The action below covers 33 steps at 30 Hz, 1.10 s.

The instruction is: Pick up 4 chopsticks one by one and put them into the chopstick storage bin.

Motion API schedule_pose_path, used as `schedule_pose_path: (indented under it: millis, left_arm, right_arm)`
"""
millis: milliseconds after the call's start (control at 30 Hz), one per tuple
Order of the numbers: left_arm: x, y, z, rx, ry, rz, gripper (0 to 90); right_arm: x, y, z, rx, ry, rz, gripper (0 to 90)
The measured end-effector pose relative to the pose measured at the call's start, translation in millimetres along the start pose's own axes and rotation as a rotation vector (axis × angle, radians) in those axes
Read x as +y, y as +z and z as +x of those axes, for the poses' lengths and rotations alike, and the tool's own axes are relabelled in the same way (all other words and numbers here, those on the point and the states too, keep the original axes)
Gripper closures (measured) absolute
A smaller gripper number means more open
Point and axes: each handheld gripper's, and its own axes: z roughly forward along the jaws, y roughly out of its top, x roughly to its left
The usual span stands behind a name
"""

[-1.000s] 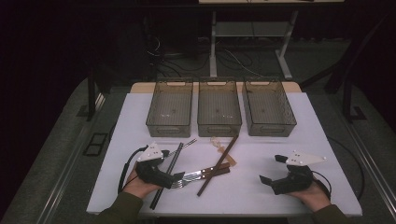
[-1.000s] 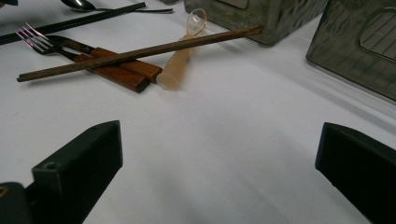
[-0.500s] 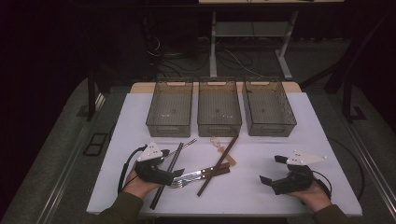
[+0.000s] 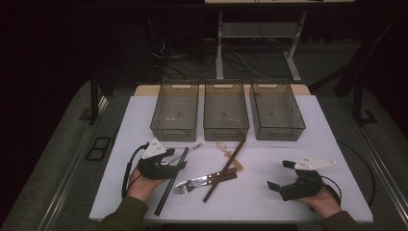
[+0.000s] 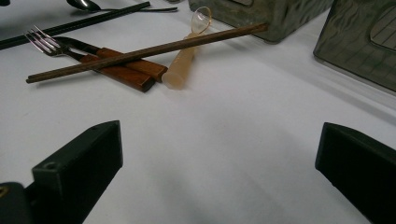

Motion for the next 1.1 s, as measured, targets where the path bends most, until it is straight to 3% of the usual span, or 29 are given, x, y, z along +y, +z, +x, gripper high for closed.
schedule_pose_path:
  millis: [267,700,1100]
  left_arm:
    - [4.0,4.8,8.3,0.016,-0.037,0.021,48.9]
    - [15.0,20.0,15.9,0.033,-0.091,0.041,64.8]
    - [25.4,47.7,21.5,0.06,-0.114,0.12,72.4]
  right_arm:
    - [0.2,0.9,0.2,0.005,0.005,0.006,0.7]
    - [0.1,0.7,0.1,0.006,0.009,0.001,0.7]
    - [0.0,0.3,0.0,0.008,0.013,0.0,0.7]
